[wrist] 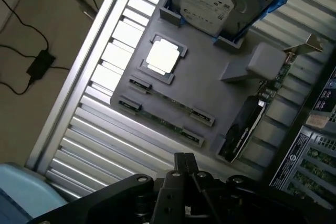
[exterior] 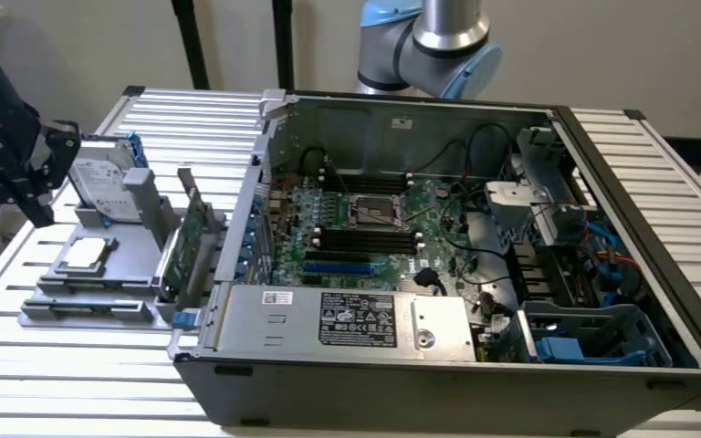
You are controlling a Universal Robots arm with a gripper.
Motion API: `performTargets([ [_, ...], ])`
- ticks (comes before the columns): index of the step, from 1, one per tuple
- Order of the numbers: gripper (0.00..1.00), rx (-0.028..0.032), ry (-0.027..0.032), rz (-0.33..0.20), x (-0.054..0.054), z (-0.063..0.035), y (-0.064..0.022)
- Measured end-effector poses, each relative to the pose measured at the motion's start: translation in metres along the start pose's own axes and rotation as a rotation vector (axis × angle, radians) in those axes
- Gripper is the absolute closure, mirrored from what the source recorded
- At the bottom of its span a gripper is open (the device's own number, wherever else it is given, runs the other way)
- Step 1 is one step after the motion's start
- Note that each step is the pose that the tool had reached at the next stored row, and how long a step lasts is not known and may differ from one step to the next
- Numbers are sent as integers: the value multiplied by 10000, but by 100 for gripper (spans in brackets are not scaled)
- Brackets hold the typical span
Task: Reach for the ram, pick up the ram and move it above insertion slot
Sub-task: 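Pick up the ram and move it above insertion slot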
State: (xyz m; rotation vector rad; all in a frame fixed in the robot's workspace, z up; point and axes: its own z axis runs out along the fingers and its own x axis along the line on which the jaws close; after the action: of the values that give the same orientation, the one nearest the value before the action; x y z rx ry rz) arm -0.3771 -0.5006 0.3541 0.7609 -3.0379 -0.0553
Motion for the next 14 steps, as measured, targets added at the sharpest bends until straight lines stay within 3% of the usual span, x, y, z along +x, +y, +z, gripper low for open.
performTargets([
  [14,89,1,94,-2548,0,-2,0],
])
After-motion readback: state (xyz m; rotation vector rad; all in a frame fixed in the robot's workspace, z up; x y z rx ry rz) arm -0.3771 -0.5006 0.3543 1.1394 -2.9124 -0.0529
